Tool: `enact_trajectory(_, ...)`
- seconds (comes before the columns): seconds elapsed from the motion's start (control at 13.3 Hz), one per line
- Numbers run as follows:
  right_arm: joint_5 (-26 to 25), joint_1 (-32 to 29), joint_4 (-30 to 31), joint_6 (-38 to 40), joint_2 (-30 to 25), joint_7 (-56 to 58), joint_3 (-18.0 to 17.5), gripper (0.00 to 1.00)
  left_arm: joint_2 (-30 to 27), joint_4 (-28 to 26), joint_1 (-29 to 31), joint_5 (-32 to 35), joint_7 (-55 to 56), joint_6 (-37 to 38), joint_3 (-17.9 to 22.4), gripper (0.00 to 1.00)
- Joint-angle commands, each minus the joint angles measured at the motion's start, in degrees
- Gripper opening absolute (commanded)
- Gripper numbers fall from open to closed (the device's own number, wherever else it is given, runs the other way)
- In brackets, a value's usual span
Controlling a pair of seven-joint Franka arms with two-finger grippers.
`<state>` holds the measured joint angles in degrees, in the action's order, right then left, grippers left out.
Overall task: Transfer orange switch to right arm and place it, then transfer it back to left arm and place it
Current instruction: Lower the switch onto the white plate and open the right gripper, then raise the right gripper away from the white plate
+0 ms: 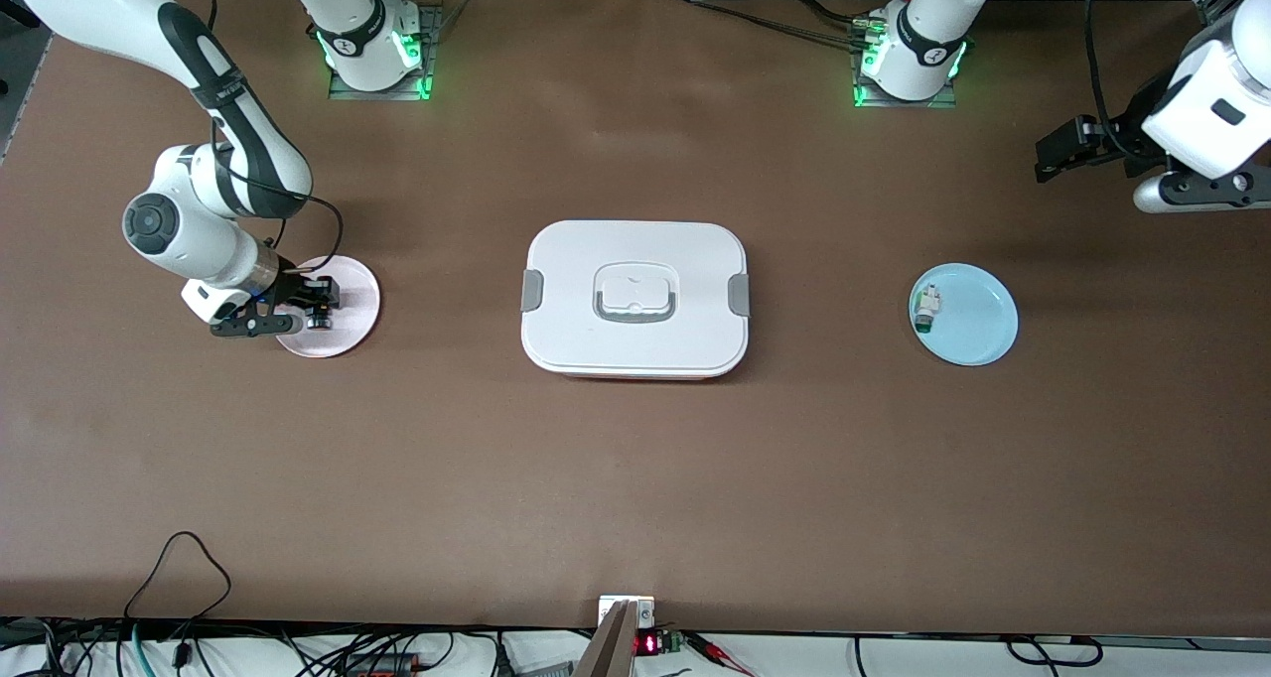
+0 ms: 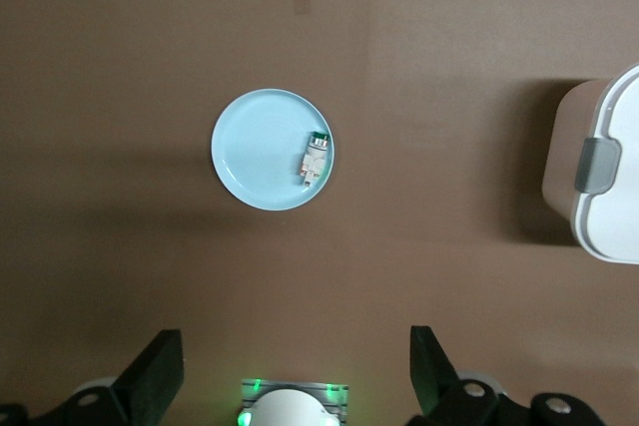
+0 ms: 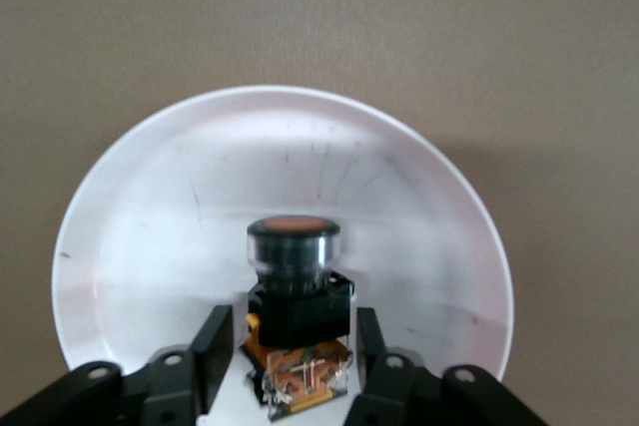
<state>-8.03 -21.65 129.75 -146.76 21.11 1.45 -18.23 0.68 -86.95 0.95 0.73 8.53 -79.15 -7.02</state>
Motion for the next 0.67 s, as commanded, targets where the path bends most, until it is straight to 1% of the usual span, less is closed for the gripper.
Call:
enact_trajectory(0.0,-0.93,-0.15,-2.73,7.42,-6.15,-0.57,-0.67,1.0,-2.09,-1.73,1.69,1.46,-2.38,-0.83,-1.86,1.0)
enact_trajectory(0.15,-0.76,0.29,-6.6,14.01,-10.02,-0.57,-1.11,1.0,-1.83,-1.55,2.12,0.67,-2.2,-2.49,-1.94,1.0)
enact_trajectory(0.22,-0.76,0.55,-9.32,18.05,-11.61,-0.31,-1.63,1.0,-1.91,-1.29,2.13,-1.16,-2.02,-3.63,-1.86,1.0)
enact_trajectory(0.3,-0.67,0.55,-12.65,22.27,-13.01,-0.31,-2.59,1.0,-2.0,-1.55,2.13,-2.83,-1.85,-3.38,-1.42,1.0)
enact_trajectory(0.45,-0.15,0.64,-17.5,29.22,-15.74,-1.01,-4.18,1.0,-2.0,-1.73,1.95,-3.2,-1.85,-3.38,-1.16,1.0)
enact_trajectory(0.6,0.38,2.56,-21.89,35.03,-17.5,-1.27,-4.27,1.0,-2.0,-1.64,1.42,-3.2,-0.54,-2.24,-1.15,1.0)
